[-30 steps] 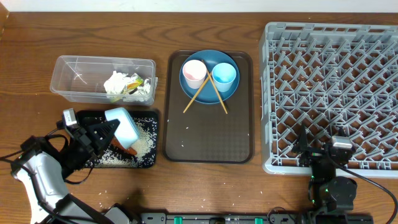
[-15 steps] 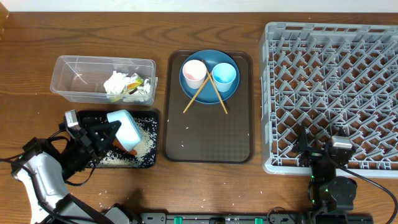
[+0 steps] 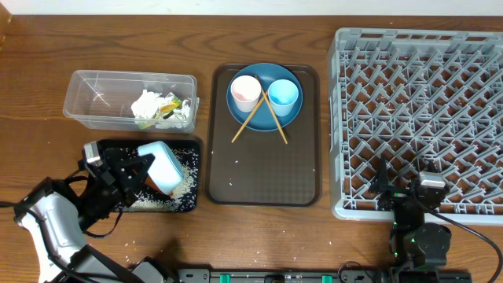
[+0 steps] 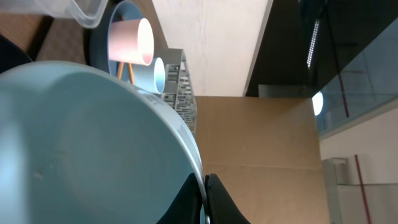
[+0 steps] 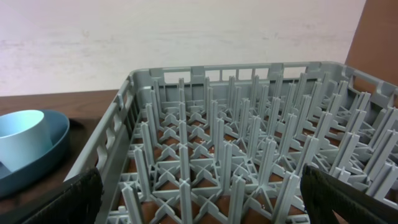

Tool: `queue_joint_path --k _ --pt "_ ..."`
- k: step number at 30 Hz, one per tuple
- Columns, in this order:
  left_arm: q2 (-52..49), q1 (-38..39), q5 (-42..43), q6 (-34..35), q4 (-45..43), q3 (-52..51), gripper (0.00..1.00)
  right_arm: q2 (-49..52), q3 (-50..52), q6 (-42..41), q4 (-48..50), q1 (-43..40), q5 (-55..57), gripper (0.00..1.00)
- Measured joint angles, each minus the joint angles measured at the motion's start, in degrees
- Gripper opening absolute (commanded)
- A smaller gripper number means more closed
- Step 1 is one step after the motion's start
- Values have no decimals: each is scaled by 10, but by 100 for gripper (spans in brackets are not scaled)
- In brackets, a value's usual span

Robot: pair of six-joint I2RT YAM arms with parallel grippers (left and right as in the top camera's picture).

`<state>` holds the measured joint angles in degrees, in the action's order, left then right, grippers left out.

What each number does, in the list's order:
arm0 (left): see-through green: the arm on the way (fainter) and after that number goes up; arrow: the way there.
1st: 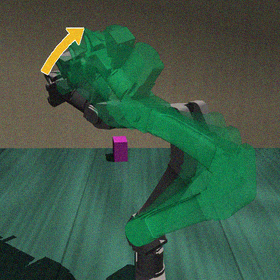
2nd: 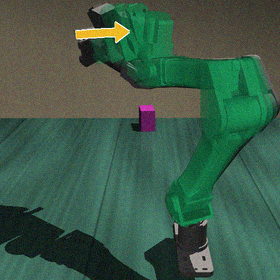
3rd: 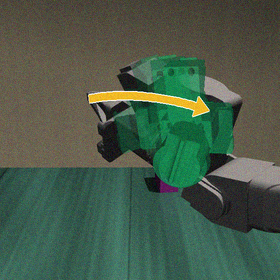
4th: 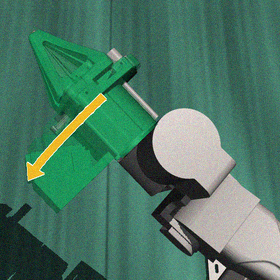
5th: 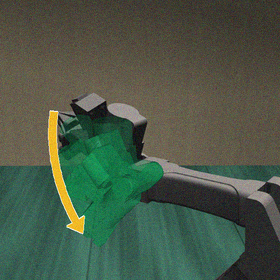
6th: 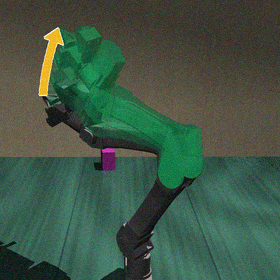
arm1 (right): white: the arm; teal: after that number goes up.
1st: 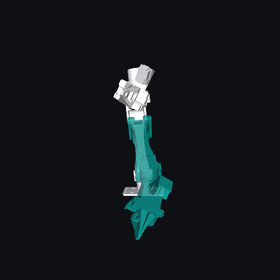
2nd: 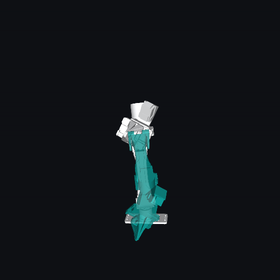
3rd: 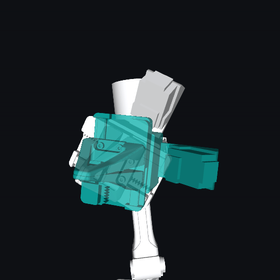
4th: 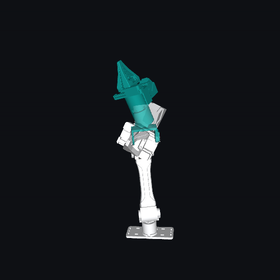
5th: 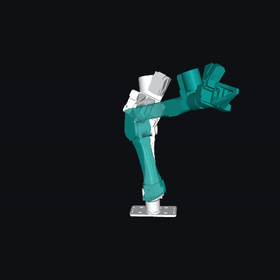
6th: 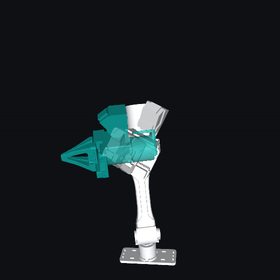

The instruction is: Sort waste into correct bins and load items into the dishwasher rack

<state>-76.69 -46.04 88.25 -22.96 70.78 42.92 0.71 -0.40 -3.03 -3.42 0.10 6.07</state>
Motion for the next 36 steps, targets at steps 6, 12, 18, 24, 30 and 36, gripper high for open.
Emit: queue_joint_path --k 6,12,18,24,30,36 --pt "0 0 -2 -11 -38 0 7 0 0 0 0 0 0 99" --pt "0 0 -14 -13 -52 0 6 0 0 0 0 0 0 99" --pt "0 1 -50 -10 -53 0 6 0 0 0 0 0 0 99" --pt "0 27 -104 14 -57 17 6 0 0 0 0 0 0 99" --pt "1 88 -133 82 -117 27 6 0 0 0 0 0 0 99" --pt "19 191 -212 197 -199 27 6 0 0 0 0 0 0 99"
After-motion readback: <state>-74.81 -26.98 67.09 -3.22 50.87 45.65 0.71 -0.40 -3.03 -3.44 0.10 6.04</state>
